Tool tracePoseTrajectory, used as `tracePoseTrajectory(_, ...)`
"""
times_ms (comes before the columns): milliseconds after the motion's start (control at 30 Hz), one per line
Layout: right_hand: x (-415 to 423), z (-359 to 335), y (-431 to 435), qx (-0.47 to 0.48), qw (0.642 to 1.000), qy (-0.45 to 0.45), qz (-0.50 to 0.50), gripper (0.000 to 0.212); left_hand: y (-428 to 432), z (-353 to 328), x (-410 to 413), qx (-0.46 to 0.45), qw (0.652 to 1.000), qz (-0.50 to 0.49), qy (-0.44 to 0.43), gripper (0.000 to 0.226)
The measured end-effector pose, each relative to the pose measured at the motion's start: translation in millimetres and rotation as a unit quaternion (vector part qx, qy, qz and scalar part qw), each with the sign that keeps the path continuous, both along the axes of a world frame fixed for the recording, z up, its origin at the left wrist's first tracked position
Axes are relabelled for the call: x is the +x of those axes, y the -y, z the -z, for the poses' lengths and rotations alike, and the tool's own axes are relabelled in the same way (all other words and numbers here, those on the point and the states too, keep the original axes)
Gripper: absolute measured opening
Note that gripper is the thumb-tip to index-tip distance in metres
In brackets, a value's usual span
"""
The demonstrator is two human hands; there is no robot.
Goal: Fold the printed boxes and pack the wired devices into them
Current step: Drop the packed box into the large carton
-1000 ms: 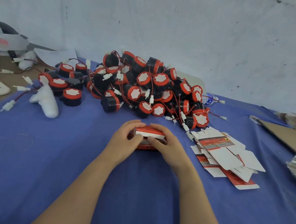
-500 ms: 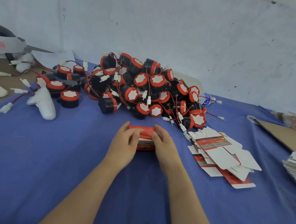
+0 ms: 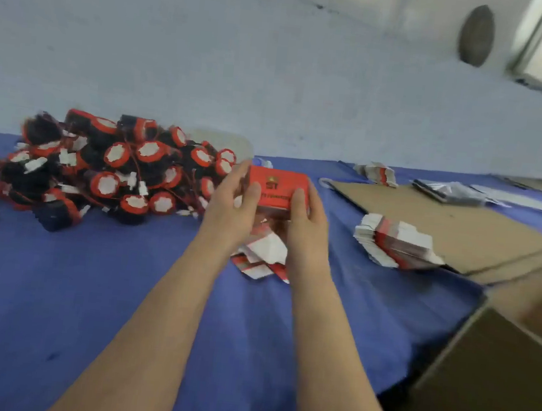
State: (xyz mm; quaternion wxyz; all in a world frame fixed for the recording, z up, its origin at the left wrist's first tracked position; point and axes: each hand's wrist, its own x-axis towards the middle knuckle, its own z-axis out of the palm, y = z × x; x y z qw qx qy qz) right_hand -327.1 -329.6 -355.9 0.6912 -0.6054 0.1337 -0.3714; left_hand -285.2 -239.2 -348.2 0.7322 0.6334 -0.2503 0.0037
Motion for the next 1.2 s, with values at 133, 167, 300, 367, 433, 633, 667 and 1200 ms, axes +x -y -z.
tracePoseTrajectory(133,-131,-55,116,-0.068,0.959,-0.026,0.274,0.034,149,-51,-102,0.022,0.989,0.145,0.027,0.033)
tracePoseTrajectory(167,-170,-62,138,-0.076,0.934,-0.055,0.344,0.035,184,-57,-136,0.051,0.979,0.191,0.045,0.034)
tracePoseTrajectory(300,-302,-67,189,-0.095,0.768,-0.301,0.556,0.050,267,-52,-262,0.170,0.913,0.366,0.051,0.050)
tracePoseTrajectory(367,-328,-64,192,-0.111,0.739,-0.334,0.574,0.052,276,-45,-294,0.171,0.892,0.418,0.000,0.049)
tracePoseTrajectory(433,-326,-60,190,-0.156,0.757,-0.295,0.561,0.049,276,-40,-299,0.120,0.895,0.427,-0.051,0.030)
tracePoseTrajectory(633,-219,-44,151,-0.153,0.923,-0.073,0.345,0.023,230,-37,-200,-0.018,0.971,0.206,-0.117,0.018)
tracePoseTrajectory(667,-193,-37,143,-0.142,0.944,-0.070,0.290,0.024,215,-33,-173,-0.032,0.980,0.156,-0.118,0.020)
tracePoseTrajectory(1200,66,79,65,-0.342,0.825,-0.446,0.057,0.041,67,91,64,0.080,0.956,-0.132,-0.250,0.014)
